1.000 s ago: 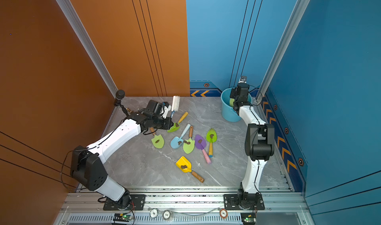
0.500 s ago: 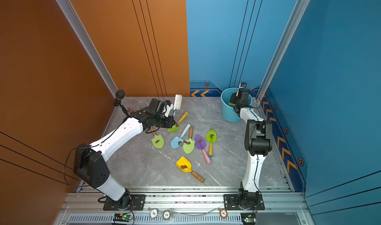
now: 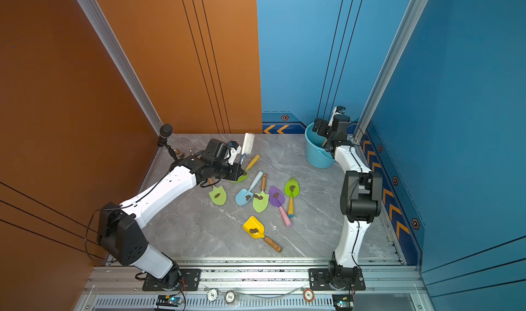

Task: Brush the soil off the hand trowel and place it into the bucket
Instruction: Adjust the brush.

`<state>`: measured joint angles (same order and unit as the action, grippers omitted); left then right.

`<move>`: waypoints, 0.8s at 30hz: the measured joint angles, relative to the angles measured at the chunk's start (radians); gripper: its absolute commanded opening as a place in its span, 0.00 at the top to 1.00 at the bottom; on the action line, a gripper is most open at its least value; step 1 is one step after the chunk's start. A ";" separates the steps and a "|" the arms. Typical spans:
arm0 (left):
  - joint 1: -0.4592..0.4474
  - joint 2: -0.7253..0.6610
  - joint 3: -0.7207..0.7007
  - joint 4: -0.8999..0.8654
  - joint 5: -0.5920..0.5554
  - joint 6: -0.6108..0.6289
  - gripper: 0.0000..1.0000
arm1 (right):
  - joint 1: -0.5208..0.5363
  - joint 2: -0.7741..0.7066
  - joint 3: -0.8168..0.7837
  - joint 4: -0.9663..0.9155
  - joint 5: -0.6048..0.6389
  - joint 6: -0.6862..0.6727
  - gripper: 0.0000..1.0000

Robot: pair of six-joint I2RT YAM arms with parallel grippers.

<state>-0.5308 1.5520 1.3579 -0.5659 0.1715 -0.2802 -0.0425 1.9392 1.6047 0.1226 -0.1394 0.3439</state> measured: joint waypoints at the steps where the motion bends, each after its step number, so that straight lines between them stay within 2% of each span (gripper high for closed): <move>1: -0.001 -0.018 -0.010 0.000 0.000 0.003 1.00 | 0.014 -0.032 0.000 -0.019 0.000 0.020 0.01; 5: -0.001 -0.116 -0.071 0.005 -0.001 0.003 1.00 | 0.115 -0.159 -0.018 -0.088 -0.019 0.132 0.01; 11: 0.000 -0.224 -0.161 -0.014 -0.018 0.002 1.00 | 0.417 -0.311 -0.208 -0.088 -0.040 0.338 0.01; 15: 0.007 -0.267 -0.198 -0.037 -0.044 -0.006 1.00 | 0.603 -0.321 -0.303 -0.150 -0.005 0.440 0.01; 21: 0.026 -0.298 -0.214 -0.055 -0.067 -0.025 1.00 | 0.731 -0.363 -0.333 -0.212 0.068 0.481 0.01; 24: 0.029 -0.298 -0.214 -0.055 -0.069 -0.028 1.00 | 0.736 -0.413 -0.333 -0.192 0.071 0.489 0.01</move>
<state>-0.5022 1.2541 1.1439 -0.6212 0.1024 -0.3084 0.6933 1.5265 1.2720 -0.0689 -0.0685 0.8326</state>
